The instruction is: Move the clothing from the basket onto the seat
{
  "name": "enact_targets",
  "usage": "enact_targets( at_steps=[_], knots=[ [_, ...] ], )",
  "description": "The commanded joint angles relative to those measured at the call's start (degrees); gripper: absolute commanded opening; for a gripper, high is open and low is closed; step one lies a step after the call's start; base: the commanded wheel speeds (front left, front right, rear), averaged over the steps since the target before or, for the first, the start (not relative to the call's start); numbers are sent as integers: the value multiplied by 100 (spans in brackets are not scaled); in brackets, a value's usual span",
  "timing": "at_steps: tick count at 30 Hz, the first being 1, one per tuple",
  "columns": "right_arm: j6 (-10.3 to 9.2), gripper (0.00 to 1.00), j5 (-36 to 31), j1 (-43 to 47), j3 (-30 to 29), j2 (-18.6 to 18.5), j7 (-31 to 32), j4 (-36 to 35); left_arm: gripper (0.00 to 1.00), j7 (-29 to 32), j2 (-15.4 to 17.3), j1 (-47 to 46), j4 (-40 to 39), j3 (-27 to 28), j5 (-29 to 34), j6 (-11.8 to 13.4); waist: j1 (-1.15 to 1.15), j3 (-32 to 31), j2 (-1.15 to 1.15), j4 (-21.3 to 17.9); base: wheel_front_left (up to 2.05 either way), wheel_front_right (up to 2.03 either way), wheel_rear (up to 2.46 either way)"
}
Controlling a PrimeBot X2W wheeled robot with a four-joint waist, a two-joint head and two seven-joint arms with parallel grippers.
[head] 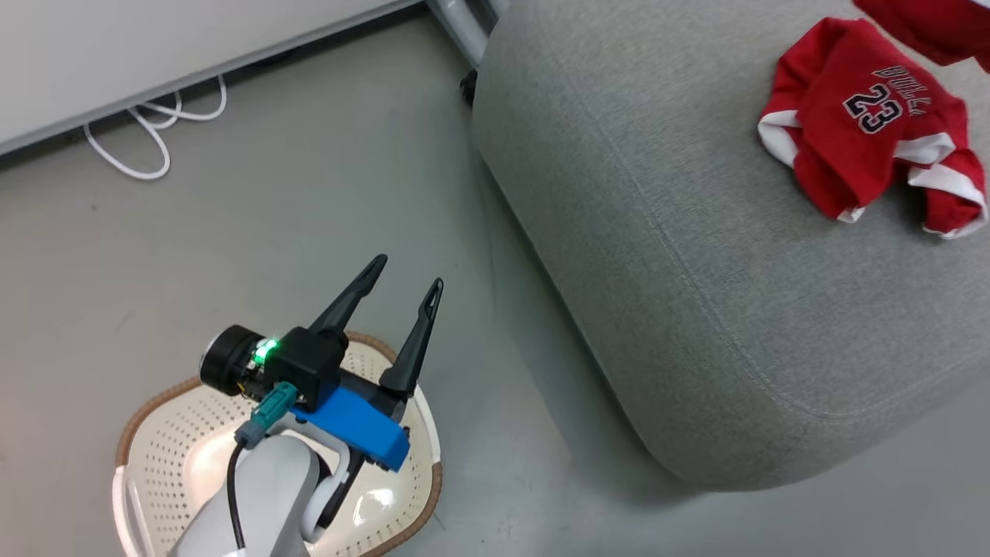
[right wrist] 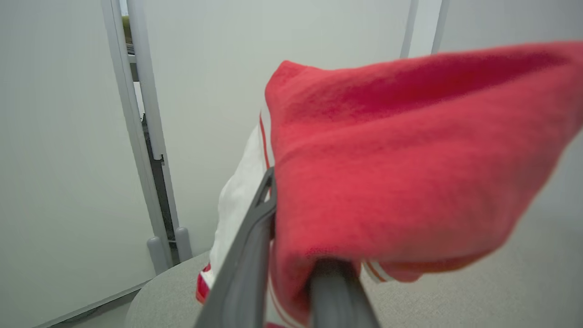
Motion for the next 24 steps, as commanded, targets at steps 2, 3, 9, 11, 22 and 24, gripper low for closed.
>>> enact_targets(
  at_steps=[2,3,9,11,22,24],
  knots=[
    [3,0,46,-117,-359,-107,-204,165,100,-15,88,-277,-95,-43,54,-8,0,596,0,437,0,0,0],
    [3,0,50,-105,-485,-138,-288,221,100,-15,110,-353,-118,-74,60,-8,0,701,0,512,0,0,0],
    [3,0,99,33,-1123,-263,-924,766,100,-15,206,-786,-292,-145,169,-8,0,1312,0,920,0,0,0],
    [3,0,103,51,-1304,-252,-1118,1004,100,-15,242,-913,-343,-184,212,-8,0,1504,0,1029,0,0,0],
    [2,0,-121,-141,-1543,-246,-1684,2254,100,-15,337,-1187,-485,-157,289,-8,0,1962,0,1264,0,0,0],
    [3,0,-147,-195,-1520,-247,-1753,2404,100,-15,342,-1170,-492,-140,294,-8,0,1964,0,1258,0,0,0]
  ],
)
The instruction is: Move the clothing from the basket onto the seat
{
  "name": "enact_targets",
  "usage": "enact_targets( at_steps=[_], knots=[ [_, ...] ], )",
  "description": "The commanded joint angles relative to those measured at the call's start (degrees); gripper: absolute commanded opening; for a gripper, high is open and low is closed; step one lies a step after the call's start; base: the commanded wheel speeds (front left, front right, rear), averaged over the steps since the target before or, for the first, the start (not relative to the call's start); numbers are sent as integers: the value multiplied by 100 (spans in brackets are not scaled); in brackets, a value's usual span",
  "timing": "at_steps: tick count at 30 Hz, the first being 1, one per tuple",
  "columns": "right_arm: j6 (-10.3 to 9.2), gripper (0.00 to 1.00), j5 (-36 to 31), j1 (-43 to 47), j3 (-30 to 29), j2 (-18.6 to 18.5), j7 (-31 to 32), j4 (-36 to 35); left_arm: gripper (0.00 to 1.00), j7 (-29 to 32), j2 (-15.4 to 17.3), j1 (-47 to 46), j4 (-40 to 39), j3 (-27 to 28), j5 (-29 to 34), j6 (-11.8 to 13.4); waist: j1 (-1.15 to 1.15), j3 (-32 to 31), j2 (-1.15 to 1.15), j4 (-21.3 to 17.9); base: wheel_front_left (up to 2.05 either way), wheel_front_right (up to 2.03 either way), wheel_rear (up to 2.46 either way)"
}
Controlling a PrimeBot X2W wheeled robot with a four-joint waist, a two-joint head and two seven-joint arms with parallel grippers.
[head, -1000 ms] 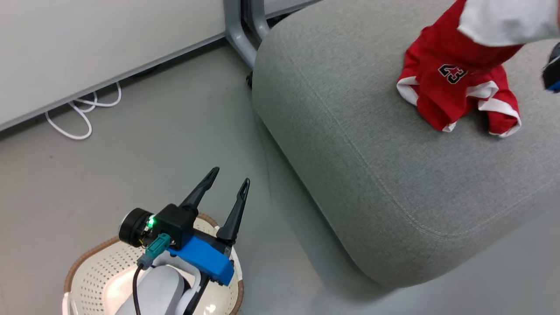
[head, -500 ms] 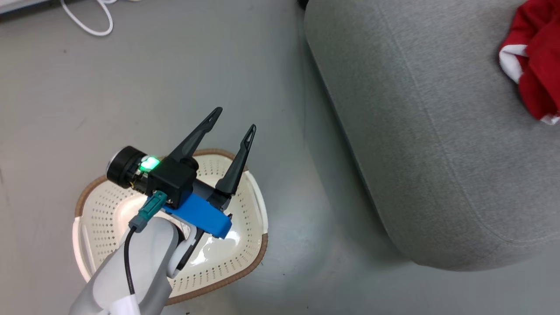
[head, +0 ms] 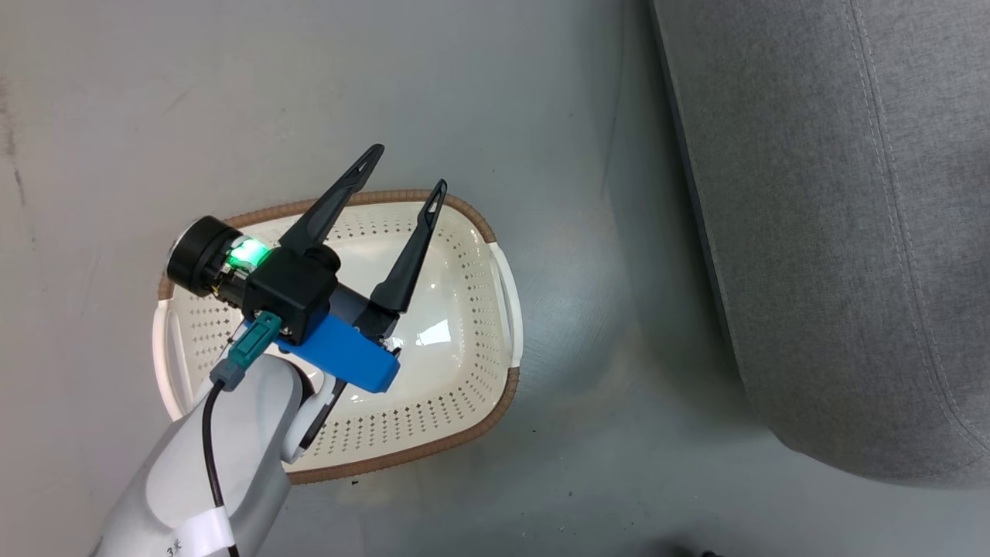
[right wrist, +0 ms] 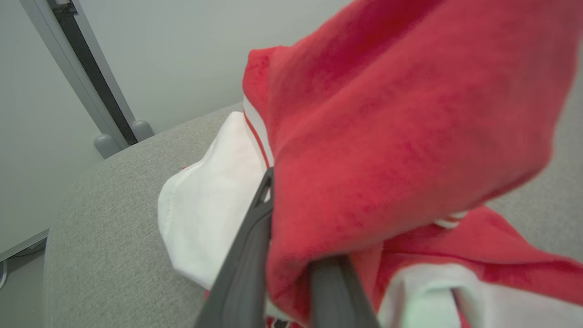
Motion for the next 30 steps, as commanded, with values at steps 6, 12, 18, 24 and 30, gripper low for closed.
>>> enact_targets(
  at_steps=[6,12,18,24,30],
  knots=[
    [2,26,-262,-230,129,-126,-218,429,100,-15,-3,-61,-14,86,26,-8,-1,-34,0,-49,0,0,0],
    [2,100,-352,-325,201,-175,-348,760,100,-15,-54,-86,39,70,-4,-8,-1,-118,0,-74,0,0,0],
    [2,100,-310,-329,315,-241,-478,944,100,-15,-53,-54,59,64,-32,-8,-1,-186,0,-75,0,0,0],
    [2,100,-242,-335,498,-245,-607,1087,100,-15,-106,7,92,104,-73,-8,-1,-299,0,-60,0,0,0],
    [2,100,-197,35,788,-277,-713,1039,100,-15,-289,171,180,137,-173,-8,-1,-667,0,25,0,0,0]
  ],
)
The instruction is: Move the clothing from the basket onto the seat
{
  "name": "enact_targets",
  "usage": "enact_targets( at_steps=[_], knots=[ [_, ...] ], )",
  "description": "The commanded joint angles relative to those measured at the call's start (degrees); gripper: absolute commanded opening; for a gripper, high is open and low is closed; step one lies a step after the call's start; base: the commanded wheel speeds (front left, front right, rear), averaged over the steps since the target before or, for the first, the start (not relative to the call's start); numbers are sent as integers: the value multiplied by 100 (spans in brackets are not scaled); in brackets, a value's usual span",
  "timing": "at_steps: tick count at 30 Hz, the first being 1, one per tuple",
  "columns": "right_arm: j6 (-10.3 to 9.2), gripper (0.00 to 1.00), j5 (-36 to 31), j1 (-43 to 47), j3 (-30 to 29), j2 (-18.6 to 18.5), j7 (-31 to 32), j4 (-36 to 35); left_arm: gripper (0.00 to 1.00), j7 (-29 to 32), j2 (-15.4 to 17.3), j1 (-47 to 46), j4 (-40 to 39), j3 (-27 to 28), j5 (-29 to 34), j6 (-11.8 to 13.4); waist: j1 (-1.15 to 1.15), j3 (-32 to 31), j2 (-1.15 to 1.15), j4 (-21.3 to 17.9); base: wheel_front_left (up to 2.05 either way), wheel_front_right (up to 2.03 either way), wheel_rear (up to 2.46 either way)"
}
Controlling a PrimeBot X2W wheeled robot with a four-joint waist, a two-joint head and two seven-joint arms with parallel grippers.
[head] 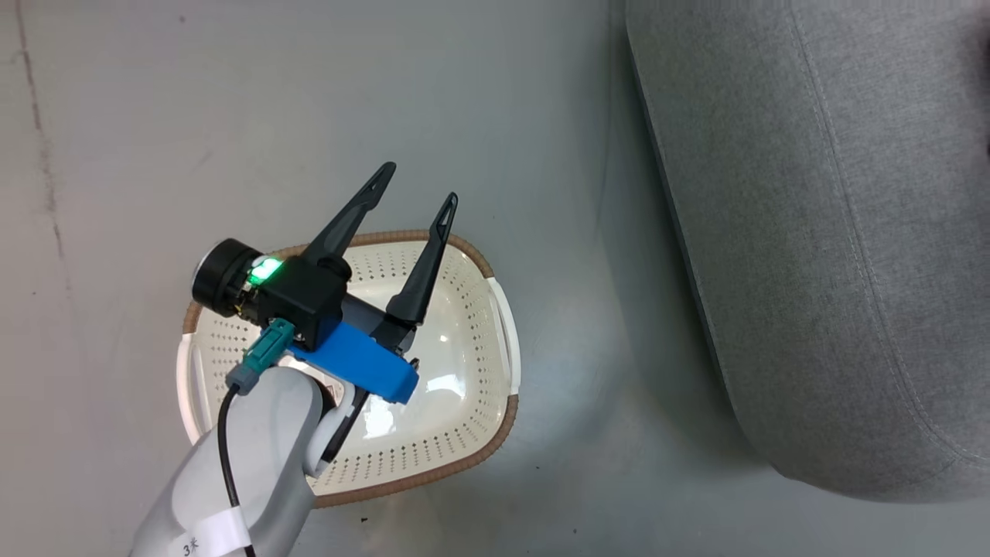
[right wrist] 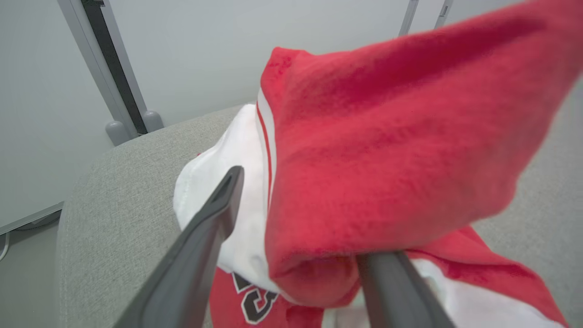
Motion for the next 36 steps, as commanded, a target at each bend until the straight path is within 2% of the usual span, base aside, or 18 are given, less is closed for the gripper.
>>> enact_targets(
  at_steps=[1,7,17,18,27,36],
  knots=[
    [1,100,56,174,61,-39,-43,-42,100,-15,-37,99,35,30,-37,-8,0,-219,0,60,0,0,0],
    [1,100,-5,773,320,-4,-71,-272,100,-15,-244,472,162,181,-140,-8,0,-852,0,175,0,0,0],
    [1,100,-135,1961,466,393,293,-1227,100,-15,-512,1239,310,577,-266,-8,0,-1837,0,394,0,0,0],
    [2,100,-200,2515,575,629,579,-1891,100,-15,-598,1530,372,735,-330,-8,0,-2177,0,527,0,0,0],
    [1,100,-279,3826,759,1196,1237,-3655,100,-14,-714,2137,407,1186,-411,-8,0,-2764,0,904,0,0,0],
    [1,100,-422,4737,966,1715,1539,-4828,100,-14,-773,2461,419,1587,-312,-8,0,-3091,0,1325,0,0,0]
  ],
)
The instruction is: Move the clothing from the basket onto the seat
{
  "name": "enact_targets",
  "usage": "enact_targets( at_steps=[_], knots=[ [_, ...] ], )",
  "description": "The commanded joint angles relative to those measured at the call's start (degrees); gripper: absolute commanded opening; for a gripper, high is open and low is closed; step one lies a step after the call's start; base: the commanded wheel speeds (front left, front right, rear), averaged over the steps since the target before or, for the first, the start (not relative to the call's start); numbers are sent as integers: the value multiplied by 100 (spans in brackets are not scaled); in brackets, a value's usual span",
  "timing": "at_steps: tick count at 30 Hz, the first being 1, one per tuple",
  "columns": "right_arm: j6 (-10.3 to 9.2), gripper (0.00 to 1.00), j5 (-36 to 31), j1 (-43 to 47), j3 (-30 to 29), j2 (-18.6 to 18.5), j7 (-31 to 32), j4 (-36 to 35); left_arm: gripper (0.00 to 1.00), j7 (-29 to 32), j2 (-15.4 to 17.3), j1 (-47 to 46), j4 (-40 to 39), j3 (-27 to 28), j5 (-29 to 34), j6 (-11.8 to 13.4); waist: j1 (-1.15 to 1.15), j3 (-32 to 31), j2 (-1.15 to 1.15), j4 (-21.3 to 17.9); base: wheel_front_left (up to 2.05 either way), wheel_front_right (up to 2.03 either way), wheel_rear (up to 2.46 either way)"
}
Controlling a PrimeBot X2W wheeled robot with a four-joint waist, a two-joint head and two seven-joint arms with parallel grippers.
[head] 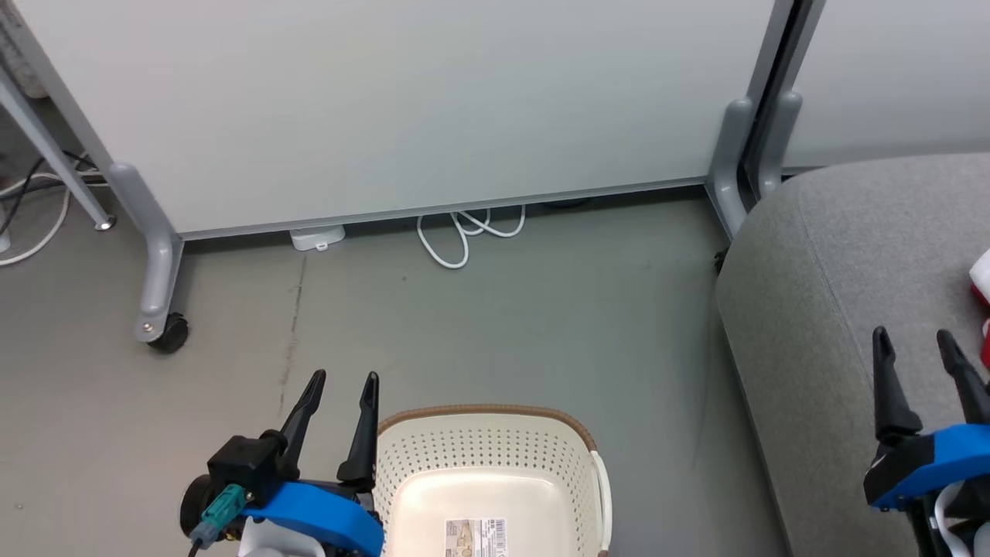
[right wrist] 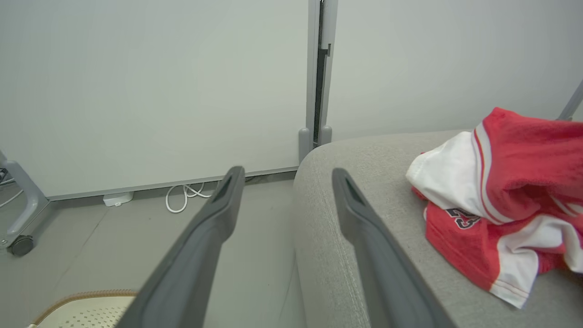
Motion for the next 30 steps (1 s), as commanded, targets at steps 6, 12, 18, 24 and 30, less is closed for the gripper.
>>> enact_targets(
  at_steps=[6,12,18,24,30],
  knots=[
    [1,100,43,545,191,225,-7,-291,100,-13,-2,242,144,167,34,-8,1,-318,0,305,0,0,0],
    [1,100,114,777,419,301,-63,-317,100,-13,-6,322,217,319,46,-8,1,-381,0,354,0,0,0],
    [1,100,184,918,616,318,-127,-199,100,-13,-16,319,262,396,66,-8,1,-420,0,378,0,0,0],
    [1,100,276,1020,769,317,-216,-26,100,-13,4,242,306,358,89,-8,1,-457,0,409,0,0,0],
    [1,100,328,1047,892,317,-271,102,100,-13,23,189,323,249,64,-8,1,-494,0,421,0,0,0]
  ],
)
